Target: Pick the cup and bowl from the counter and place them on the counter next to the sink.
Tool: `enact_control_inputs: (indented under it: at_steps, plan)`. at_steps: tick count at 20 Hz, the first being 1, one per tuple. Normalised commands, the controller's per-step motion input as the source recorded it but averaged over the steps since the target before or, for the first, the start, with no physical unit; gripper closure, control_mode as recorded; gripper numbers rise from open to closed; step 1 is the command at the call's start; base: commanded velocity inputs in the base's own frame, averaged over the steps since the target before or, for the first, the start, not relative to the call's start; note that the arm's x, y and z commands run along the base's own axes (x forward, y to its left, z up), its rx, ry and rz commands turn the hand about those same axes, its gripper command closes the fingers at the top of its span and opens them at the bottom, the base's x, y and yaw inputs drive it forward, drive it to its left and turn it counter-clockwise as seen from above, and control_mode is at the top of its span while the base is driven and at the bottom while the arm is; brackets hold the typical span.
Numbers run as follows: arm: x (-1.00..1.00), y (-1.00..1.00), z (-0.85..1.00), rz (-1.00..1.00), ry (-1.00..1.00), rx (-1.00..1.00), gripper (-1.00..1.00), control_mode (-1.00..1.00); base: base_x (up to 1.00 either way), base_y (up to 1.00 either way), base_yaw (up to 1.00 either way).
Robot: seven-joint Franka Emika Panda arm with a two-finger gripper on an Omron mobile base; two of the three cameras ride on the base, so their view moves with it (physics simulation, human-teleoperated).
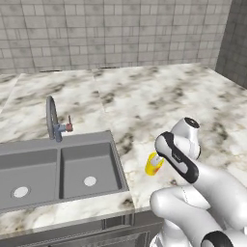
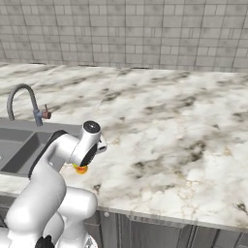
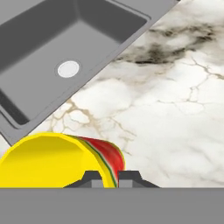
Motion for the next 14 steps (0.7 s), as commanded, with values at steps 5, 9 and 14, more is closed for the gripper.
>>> enact_control_inputs:
  at_steps: [5, 9, 14]
  plan:
    - [0.00, 0.00, -0.28, 0.00, 0.00, 0.00, 1.00, -1.00, 0.00, 0.00, 0.00]
    - [0.00, 0.00, -0.31, 0.00, 0.00, 0.00, 1.00, -1.00, 0.00, 0.00, 0.00]
    - [0.00, 0.00, -0.33, 0.00, 0.00, 0.00, 1.00, -1.00, 0.00, 0.00, 0.00]
